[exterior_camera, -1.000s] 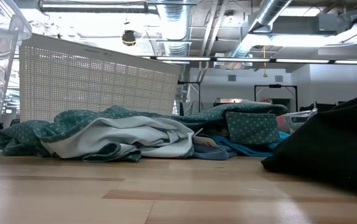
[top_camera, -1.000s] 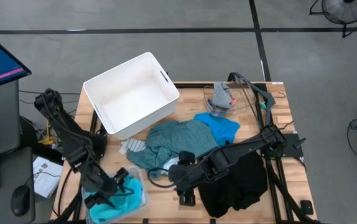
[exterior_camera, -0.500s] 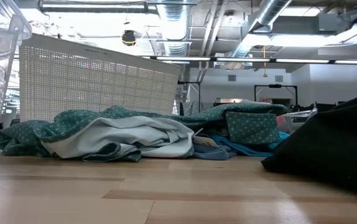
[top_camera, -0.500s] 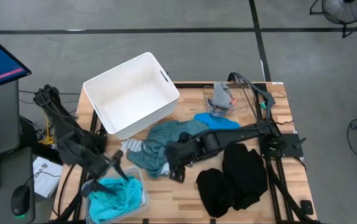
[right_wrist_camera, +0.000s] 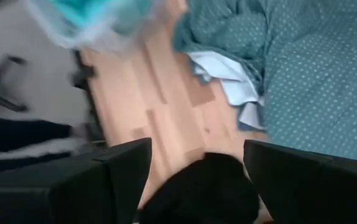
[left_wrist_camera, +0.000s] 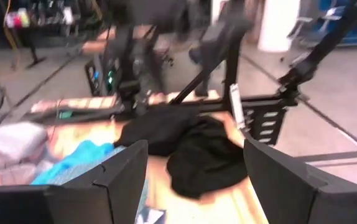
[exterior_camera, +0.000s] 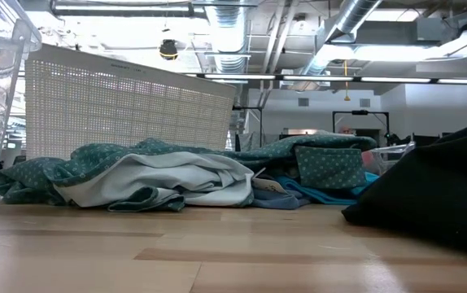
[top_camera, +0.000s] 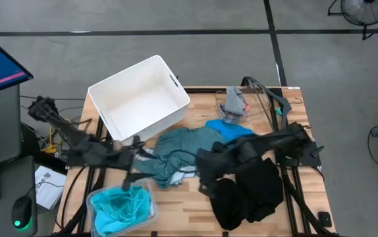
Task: Pick & Place Cloths
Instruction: Put the green shirt into the white bin
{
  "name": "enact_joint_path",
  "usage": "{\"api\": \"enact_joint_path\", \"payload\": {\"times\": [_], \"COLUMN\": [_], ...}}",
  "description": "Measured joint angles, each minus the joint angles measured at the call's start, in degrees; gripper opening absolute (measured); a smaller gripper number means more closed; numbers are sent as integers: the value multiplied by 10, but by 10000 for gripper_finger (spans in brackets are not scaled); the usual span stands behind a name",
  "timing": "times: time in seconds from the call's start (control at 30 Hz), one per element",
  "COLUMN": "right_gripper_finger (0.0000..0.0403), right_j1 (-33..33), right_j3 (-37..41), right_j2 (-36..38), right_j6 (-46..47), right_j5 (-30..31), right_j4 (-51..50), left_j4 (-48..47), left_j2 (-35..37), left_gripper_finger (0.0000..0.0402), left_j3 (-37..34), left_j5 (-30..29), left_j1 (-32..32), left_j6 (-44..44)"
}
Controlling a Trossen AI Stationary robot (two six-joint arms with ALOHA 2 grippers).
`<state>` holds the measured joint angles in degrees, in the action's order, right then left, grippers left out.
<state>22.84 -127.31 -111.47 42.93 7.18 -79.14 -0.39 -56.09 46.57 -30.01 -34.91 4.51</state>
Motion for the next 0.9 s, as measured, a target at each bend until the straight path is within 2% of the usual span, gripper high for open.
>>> {"api": "enact_joint_path", "payload": {"times": [0.2, 0.37, 0.57, 0.7, 0.9], "right_gripper_finger": [249, 249, 249, 249, 249], "right_j1": [56, 101, 133, 147, 154], "right_j3": [0, 0, 0, 0, 0], "right_j2": [68, 100, 116, 112, 110], "right_j6": [74, 102, 120, 102, 96], "right_j5": [56, 116, 150, 157, 136], "right_j4": [4, 3, 3, 3, 1], "left_j4": [0, 3, 18, 7, 0], "left_j2": [-98, -181, -237, -260, -265], "left_gripper_finger": [250, 250, 250, 250, 250], "left_j3": [0, -1, -1, -1, -1], "left_j5": [125, 212, 215, 215, 215], "left_j1": [132, 211, 257, 270, 297], "left_j6": [4, -1, -32, -85, -48]}}
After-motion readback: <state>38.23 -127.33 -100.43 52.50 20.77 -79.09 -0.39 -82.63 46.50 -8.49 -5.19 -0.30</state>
